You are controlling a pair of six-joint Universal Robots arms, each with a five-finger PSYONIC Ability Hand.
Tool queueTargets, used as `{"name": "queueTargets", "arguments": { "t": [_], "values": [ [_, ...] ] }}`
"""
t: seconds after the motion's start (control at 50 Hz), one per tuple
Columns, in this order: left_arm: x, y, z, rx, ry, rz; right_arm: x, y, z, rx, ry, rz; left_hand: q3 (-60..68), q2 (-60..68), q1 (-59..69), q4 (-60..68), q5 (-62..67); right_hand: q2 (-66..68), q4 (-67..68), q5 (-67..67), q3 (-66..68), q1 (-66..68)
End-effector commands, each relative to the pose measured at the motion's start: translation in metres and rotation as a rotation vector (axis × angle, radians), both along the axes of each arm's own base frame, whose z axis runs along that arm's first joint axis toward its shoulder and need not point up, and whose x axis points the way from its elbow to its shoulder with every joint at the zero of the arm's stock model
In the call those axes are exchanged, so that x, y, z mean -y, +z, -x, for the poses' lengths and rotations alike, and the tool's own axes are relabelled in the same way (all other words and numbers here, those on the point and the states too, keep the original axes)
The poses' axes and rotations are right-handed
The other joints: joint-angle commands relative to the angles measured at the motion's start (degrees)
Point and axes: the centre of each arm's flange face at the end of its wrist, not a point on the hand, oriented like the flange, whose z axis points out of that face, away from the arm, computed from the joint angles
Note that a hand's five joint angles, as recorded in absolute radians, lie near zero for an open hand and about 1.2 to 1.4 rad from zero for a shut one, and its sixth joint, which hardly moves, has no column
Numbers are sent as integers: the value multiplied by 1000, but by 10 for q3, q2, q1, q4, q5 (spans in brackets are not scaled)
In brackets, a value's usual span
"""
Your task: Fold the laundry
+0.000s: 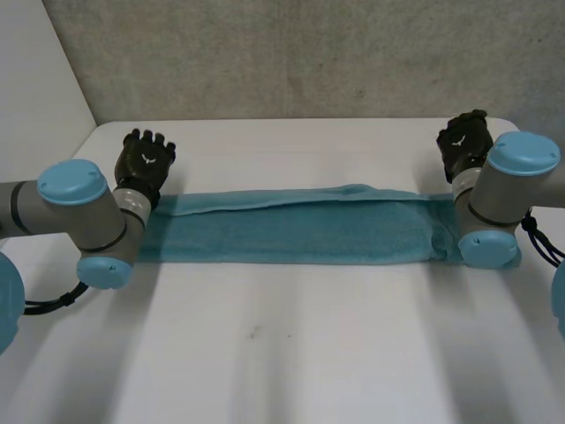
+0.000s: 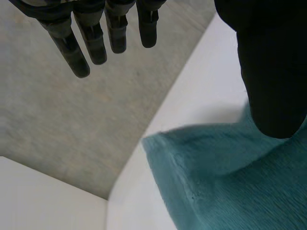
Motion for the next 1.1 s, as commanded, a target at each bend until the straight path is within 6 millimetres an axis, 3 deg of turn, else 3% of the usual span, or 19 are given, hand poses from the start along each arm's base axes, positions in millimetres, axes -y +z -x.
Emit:
{"name": "queueTargets", "arguments": {
  "t": [0.02, 0.04, 0.18, 0.26, 0.28, 0.38, 0.48, 0.54, 0.6, 0.72, 0.9, 0.94, 1.04, 1.06, 1.1],
  "values": [
    [-12, 31, 3, -22, -10, 96, -11, 47, 13, 152, -41, 34, -23, -20, -13, -18, -16, -26, -33, -36, -22, -18],
    [-14, 34, 3, -25, -10, 99, -19, 57, 15, 194, -35, 34, -23, -20, -13, -18, -16, -26, -33, -36, -22, -18],
    [-38, 52, -2, -29, -14, 90, -53, 77, 21, 293, 28, -40, -18, -15, -8, -13, -11, -26, -33, -36, -22, -18],
    [-50, 54, -7, -31, -11, 70, -66, 75, 42, 319, 24, -127, -11, -8, -1, -6, -4, -26, -33, -36, -22, -18],
    [-58, 57, -10, -46, -9, 57, -74, 71, 55, 351, 18, -196, 4, 7, 14, 9, 11, -26, -33, -36, -22, -18],
    [-72, 62, -14, -116, -23, 19, -89, 60, 67, 435, 18, -345, 127, 130, 137, 131, 134, 120, 113, 109, 123, 127],
    [-77, 53, -16, -157, -42, -113, -93, 56, 72, 495, 32, -438, 266, 269, 276, 271, 273, 281, 274, 271, 285, 289],
    [-75, 50, -13, -173, -94, -211, -88, 53, 70, 512, 66, -457, 354, 357, 364, 358, 361, 370, 363, 360, 374, 378],
    [-62, 37, -17, -183, -95, -324, -76, 36, 64, 526, 95, -501, 443, 446, 453, 447, 450, 438, 431, 427, 441, 445],
    [-39, 24, -21, -177, -68, -393, -52, 26, 61, 535, 99, -522, 435, 438, 445, 439, 442, 486, 479, 476, 490, 494],
    [-12, 3, -18, -174, -62, -381, -20, -7, 58, 539, 77, -601, 420, 423, 430, 424, 427, 498, 491, 488, 502, 506],
    [-9, 0, -16, -173, -64, -381, -12, -12, 58, 537, 73, -604, 386, 389, 396, 391, 393, 467, 460, 456, 470, 474],
    [-4, -8, -15, -171, -62, -382, 4, -5, 60, 536, 51, -539, 151, 154, 161, 156, 158, -26, -33, -36, -22, -18],
    [-2, -9, -15, -166, -61, -373, 5, -3, 61, 537, 39, -526, 11, 14, 21, 15, 18, -26, -33, -36, -22, -18],
    [-2, -7, -16, -162, -59, -366, 7, 0, 64, 546, 13, -510, -31, -28, -21, -27, -24, -26, -33, -36, -22, -18]
  ]
}}
